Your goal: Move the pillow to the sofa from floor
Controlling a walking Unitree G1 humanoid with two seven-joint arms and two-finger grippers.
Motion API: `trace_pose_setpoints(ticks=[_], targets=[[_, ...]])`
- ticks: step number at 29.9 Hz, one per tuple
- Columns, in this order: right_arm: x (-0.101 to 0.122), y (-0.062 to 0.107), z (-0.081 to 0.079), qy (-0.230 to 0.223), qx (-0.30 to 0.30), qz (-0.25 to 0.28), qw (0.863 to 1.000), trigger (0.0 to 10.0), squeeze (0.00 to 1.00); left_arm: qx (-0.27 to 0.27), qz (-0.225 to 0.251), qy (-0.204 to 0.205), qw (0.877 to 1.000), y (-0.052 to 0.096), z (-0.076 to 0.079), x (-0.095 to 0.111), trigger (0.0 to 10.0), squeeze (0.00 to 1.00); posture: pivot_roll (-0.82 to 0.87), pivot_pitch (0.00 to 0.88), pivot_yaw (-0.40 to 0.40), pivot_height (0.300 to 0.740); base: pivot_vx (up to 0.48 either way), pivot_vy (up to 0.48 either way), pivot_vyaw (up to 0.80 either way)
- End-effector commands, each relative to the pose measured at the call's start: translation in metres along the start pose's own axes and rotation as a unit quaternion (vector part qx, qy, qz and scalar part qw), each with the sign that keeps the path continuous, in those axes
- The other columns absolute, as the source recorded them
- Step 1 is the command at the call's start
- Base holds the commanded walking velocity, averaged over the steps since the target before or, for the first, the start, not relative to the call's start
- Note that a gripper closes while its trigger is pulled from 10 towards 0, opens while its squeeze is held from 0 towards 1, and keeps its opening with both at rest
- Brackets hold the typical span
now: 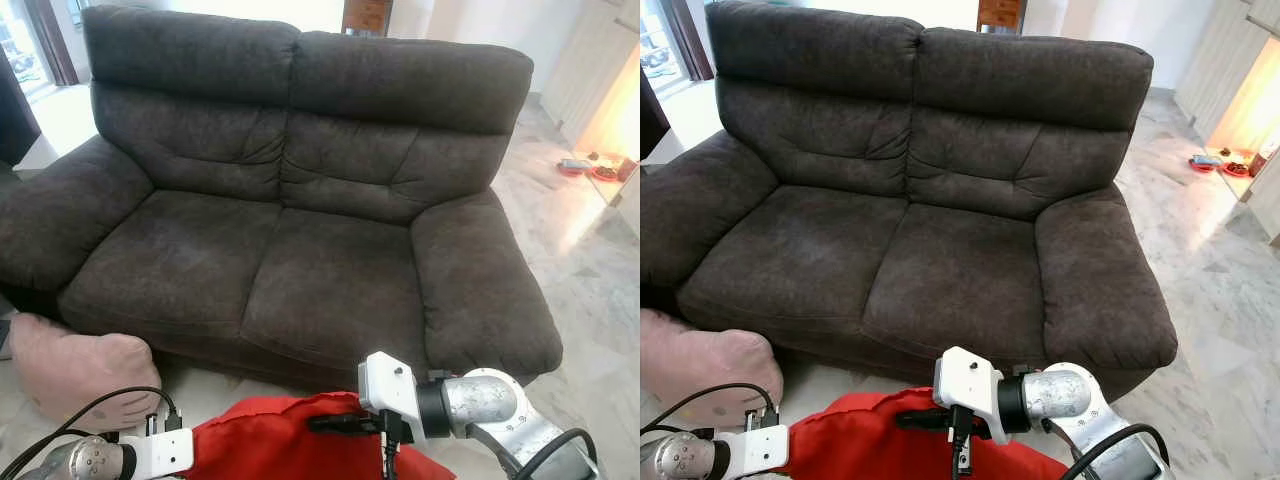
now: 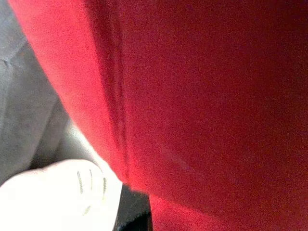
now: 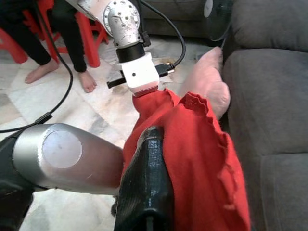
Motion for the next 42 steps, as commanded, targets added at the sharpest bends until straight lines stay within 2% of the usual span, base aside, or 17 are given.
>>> trace_pose_setpoints(ticks=[1,3,4,5,6,11,13,14,15,17,20,21,22,24,30,35,42], targets=[[0.017,0.002,0.011,0.04,-0.026,0.029,0.998,10.0,0.0,0.022,0.043,-0.023,0.999,-0.002,-0.01,0.02,0.0,0.0,0.09,0.0,-0.064,0.74,0.0,0.0,0.0],[0.015,0.003,0.022,0.046,-0.06,0.026,0.997,10.0,0.0,0.056,0.059,-0.025,0.996,-0.002,-0.021,0.029,0.0,0.0,0.08,0.0,-0.064,0.74,0.0,0.0,0.0],[0.012,0.005,0.032,0.046,-0.095,0.026,0.994,10.0,0.0,0.086,0.076,-0.02,0.993,-0.001,-0.03,0.036,1.1,0.0,0.08,0.0,-0.063,0.74,0.0,0.0,0.0],[0.012,0.005,0.034,0.046,-0.105,0.027,0.993,10.0,0.0,0.093,0.081,-0.016,0.992,-0.001,-0.032,0.038,1.1,0.0,0.08,0.0,-0.063,0.74,0.0,0.0,0.0],[0.007,0.007,0.043,0.041,-0.136,0.023,0.99,10.0,0.0,0.119,0.098,-0.008,0.988,0.0,-0.039,0.046,10.0,0.0,0.08,0.0,-0.062,0.74,0.0,0.0,0.0],[-0.02,0.027,0.082,0.024,-0.294,-0.018,0.955,10.0,0.0,0.26,0.188,0.058,0.945,0.017,-0.082,0.084,10.0,0.0,0.09,0.0,-0.067,0.74,0.0,0.0,0.0],[-0.033,0.039,0.091,0.002,-0.344,-0.029,0.938,10.0,0.0,0.314,0.231,0.104,0.915,0.028,-0.1,0.101,10.0,0.0,0.09,0.0,-0.068,0.74,0.0,0.0,0.0],[-0.033,0.039,0.091,0.002,-0.344,-0.029,0.938,10.0,0.0,0.314,0.231,0.104,0.915,0.028,-0.1,0.101,10.0,0.0,0.09,0.0,-0.068,0.74,0.0,0.0,0.0],[-0.041,0.046,0.096,-0.004,-0.38,-0.043,0.924,10.0,0.0,0.357,0.282,0.155,0.877,0.04,-0.114,0.121,10.0,0.0,0.09,0.0,-0.067,0.74,0.0,0.0,0.0],[-0.045,0.048,0.096,-0.011,-0.402,-0.047,0.914,10.0,0.0,0.402,0.332,0.193,0.831,0.054,-0.127,0.146,10.0,0.0,0.1,0.0,-0.07,0.74,0.0,0.0,0.0],[-0.05,0.058,0.1,-0.03,-0.456,-0.046,0.888,10.0,0.0,0.434,0.363,0.222,0.794,0.066,-0.133,0.164,10.0,0.0,0.1,0.0,-0.077,0.74,0.0,0.0,0.0],[-0.05,0.058,0.1,-0.03,-0.456,-0.046,0.888,10.0,0.0,0.434,0.363,0.222,0.794,0.066,-0.133,0.164,10.0,0.0,0.1,0.0,-0.077,0.74,0.0,0.0,0.0],[-0.059,0.084,0.106,-0.082,-0.543,-0.024,0.835,10.0,0.0,0.463,0.376,0.242,0.765,0.075,-0.136,0.172,10.0,0.0,0.11,0.0,-0.078,0.74,0.0,0.0,0.0],[-0.064,0.098,0.105,-0.128,-0.585,0.004,0.801,10.0,0.0,0.483,0.382,0.258,0.745,0.081,-0.137,0.176,10.0,0.0,0.11,0.0,-0.079,0.74,0.0,0.0,0.0],[-0.043,0.08,0.09,-0.115,-0.574,0.06,0.809,10.0,0.0,0.506,0.379,0.239,0.737,0.084,-0.129,0.196,10.0,0.0,0.1,0.0,-0.074,0.74,0.0,0.0,0.0],[-0.035,0.092,0.094,-0.142,-0.631,0.109,0.755,10.0,0.0,0.514,0.382,0.224,0.734,0.085,-0.121,0.213,10.0,0.0,0.1,0.0,-0.068,0.74,0.0,0.0,0.0],[-0.025,0.057,0.088,-0.139,-0.59,0.125,0.785,10.0,0.0,0.532,0.393,0.215,0.719,0.094,-0.124,0.222,10.0,0.0,0.11,0.0,-0.058,0.74,0.0,0.0,0.0]])
Point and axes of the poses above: a point about 5 cm out from each wrist's last joint towards the gripper, its own y axis pointing back from the gripper into the wrist, its own x axis along the axis of the wrist's last joint, z = x × y, the point moved 5 cm from there along -y, pointing out of the wrist towards the gripper, and after that the axes turned 3 degrees about y, right-handed, at the moved point
